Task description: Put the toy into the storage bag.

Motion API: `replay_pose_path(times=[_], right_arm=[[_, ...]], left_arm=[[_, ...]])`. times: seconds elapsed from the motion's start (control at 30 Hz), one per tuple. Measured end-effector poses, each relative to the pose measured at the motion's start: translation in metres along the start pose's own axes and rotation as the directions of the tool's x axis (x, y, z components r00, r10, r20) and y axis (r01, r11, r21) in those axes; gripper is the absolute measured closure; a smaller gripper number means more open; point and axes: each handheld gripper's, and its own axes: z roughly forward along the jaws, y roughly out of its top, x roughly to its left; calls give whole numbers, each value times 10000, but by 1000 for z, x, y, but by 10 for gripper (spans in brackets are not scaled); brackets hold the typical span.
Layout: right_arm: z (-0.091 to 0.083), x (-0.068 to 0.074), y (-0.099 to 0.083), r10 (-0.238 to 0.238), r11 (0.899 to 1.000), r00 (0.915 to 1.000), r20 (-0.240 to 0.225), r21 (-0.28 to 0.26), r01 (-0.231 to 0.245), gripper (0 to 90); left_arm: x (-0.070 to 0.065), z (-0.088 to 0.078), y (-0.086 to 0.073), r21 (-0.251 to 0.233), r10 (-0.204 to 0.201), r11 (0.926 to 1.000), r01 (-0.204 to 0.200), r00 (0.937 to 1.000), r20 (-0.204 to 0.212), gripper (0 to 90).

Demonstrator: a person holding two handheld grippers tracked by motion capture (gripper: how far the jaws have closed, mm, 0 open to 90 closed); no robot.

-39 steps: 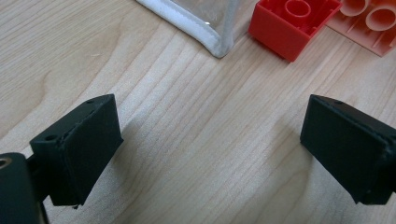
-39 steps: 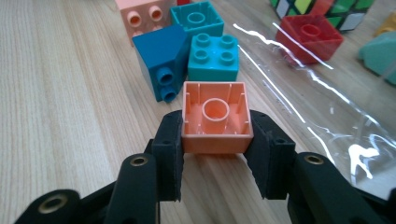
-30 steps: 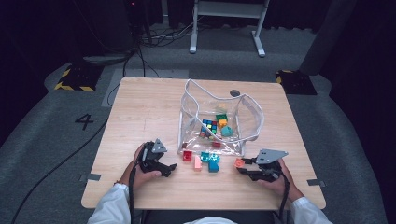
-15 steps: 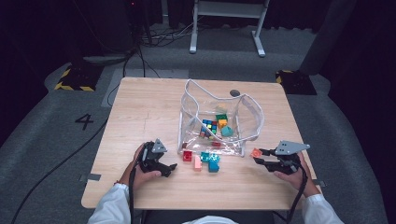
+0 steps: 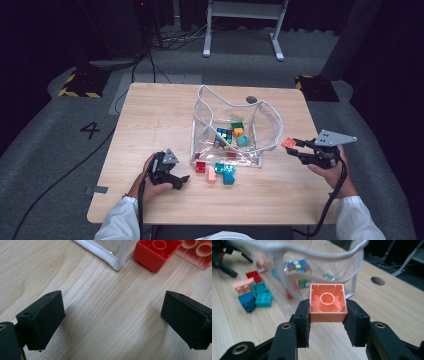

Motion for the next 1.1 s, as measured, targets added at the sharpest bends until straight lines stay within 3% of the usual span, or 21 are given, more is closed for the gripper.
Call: replay_pose_path(times=[0.1, 0.6, 0.8, 1.1], right_arm=[[-5, -7, 10, 123, 9997, 9999, 37, -231, -122, 591], [-14, -22, 74, -447, 9970, 9980, 451, -616, 474, 591], [0, -21, 94, -609, 9973, 9978, 271, -394, 619, 592], [33, -12, 113, -965, 9953, 9947, -367, 77, 969, 591]], left_arm=[[0, 0, 0, -16, -45, 10000, 45, 10000, 20, 52], [0, 0, 0, 0, 4, 10000, -4, 10000, -1, 53], [0, 0, 0, 2, -4, 10000, 4, 10000, 1, 52], [0, 0, 0, 4, 0, 10000, 0, 10000, -14, 53]])
